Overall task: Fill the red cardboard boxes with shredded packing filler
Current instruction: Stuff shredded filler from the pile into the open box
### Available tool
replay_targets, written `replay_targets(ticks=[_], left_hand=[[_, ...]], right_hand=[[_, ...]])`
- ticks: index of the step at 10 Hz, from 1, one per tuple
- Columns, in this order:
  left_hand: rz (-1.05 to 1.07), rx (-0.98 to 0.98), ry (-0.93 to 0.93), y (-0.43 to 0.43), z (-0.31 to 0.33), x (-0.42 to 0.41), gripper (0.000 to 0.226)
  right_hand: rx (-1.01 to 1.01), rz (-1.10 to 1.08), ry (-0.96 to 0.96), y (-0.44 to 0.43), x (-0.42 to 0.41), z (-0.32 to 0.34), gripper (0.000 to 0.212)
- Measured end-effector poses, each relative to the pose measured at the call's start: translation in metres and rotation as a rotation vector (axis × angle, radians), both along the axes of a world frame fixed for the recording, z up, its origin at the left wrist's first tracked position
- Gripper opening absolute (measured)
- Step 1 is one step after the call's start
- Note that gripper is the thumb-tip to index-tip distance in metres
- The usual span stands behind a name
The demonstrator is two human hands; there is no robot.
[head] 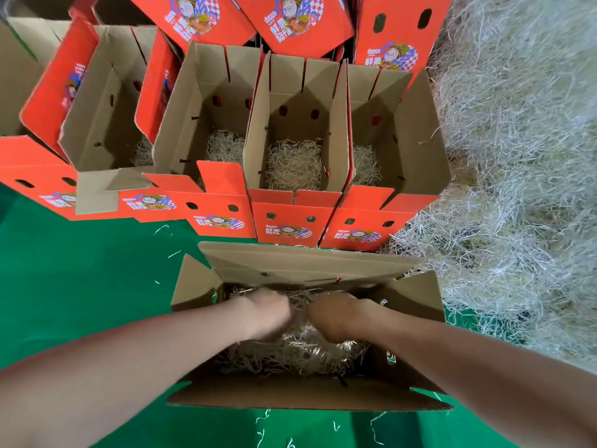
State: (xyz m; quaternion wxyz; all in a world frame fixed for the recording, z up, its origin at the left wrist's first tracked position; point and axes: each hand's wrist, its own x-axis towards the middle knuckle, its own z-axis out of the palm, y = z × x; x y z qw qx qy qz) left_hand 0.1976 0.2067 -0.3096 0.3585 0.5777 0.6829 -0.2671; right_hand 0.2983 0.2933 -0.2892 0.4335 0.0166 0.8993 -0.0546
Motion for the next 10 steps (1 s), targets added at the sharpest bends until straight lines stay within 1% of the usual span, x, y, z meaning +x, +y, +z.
replay_targets(ticks=[1, 2, 3, 4, 5, 6, 7, 8, 9, 10], left_hand=[[-0.198, -0.009, -0.168, 0.005, -0.012, 0.016, 0.048], [-0.281, -0.237, -0.213, 0.000, -0.042, 0.024, 0.059], [-0.254, -0.332, -0.099, -0.012, -0.056, 0.020, 0.048], [-0.379, -0.267, 0.052, -0.022, -0.060, 0.002, 0.054], [-0.504, -0.322, 0.098, -0.019, -0.050, -0.005, 0.055], [-0.488, -0.342, -0.046, -0.005, -0.036, 0.011, 0.037], [-0.444, -0.084, -0.089, 0.001, -0.017, 0.021, 0.026], [-0.193, 0.237, -0.081, 0.001, -0.005, 0.018, 0.026], [-0.097, -0.055, -0.047, -0.014, -0.005, 0.006, 0.032], [-0.242, -0.502, -0.021, -0.034, -0.019, -0.005, 0.037]], right_hand=[[0.047, 0.103, -0.148, -0.002, 0.007, -0.008, 0.033], [0.033, 0.208, -0.302, -0.008, 0.020, -0.031, 0.040], [0.134, 0.251, -0.298, -0.005, 0.032, -0.052, 0.041], [0.244, 0.258, -0.383, 0.000, 0.043, -0.058, 0.049], [0.285, 0.315, -0.434, -0.002, 0.043, -0.055, 0.050], [0.225, 0.241, -0.304, -0.004, 0.028, -0.038, 0.041], [0.103, -0.069, 0.166, -0.003, 0.014, -0.027, 0.033], [-0.015, -0.097, 0.305, -0.006, 0.013, -0.033, 0.040], [0.082, 0.184, 0.055, -0.001, 0.021, -0.045, 0.044], [0.239, 0.190, -0.203, 0.010, 0.030, -0.044, 0.041]])
